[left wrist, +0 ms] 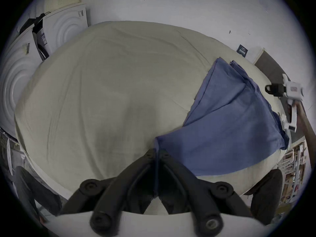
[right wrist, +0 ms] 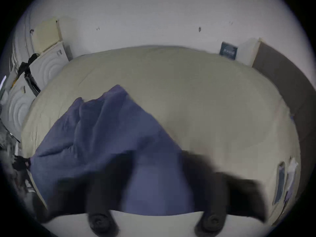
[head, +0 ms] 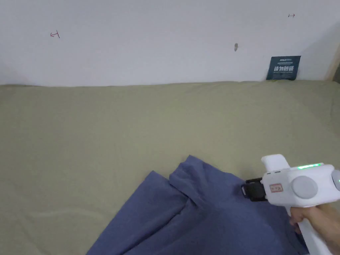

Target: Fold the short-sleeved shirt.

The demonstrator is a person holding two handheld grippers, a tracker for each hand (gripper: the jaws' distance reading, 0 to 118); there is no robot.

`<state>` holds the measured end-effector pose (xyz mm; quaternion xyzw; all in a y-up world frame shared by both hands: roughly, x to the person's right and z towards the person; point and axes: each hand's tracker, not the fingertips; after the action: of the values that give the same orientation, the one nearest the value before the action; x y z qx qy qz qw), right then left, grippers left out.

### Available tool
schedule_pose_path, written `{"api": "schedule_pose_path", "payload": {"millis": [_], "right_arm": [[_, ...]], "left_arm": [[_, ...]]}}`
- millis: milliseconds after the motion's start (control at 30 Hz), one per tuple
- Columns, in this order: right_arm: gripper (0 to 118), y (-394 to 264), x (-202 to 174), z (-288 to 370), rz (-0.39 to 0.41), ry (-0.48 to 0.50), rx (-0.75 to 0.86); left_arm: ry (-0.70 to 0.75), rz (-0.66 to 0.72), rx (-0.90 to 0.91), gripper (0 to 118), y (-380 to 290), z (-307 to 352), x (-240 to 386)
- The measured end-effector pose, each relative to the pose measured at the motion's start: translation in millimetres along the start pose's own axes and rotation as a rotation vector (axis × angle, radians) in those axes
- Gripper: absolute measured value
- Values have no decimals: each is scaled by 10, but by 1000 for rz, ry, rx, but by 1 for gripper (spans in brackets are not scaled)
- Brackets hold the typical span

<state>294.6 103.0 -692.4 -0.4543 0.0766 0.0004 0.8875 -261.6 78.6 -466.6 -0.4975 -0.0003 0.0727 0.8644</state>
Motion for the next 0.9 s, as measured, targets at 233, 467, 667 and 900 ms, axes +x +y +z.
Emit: {"api": "schedule_pose_path", "payload": {"millis": [233,467,667,900], "right_arm": [[108,232,73,-436,114,-55,-87],[70,168,76,-644,117,-20,-164],[3,146,-116,287,167,26,-23],[3,360,-282,1946,229,-18,243]], "left_arm": [[19,-28,-13,0,6,9,61],[19,-17,-28,0,60,-35,28],[55,-36,11,0,116,191,135],[-37,2,234,0,631,995,215]]}}
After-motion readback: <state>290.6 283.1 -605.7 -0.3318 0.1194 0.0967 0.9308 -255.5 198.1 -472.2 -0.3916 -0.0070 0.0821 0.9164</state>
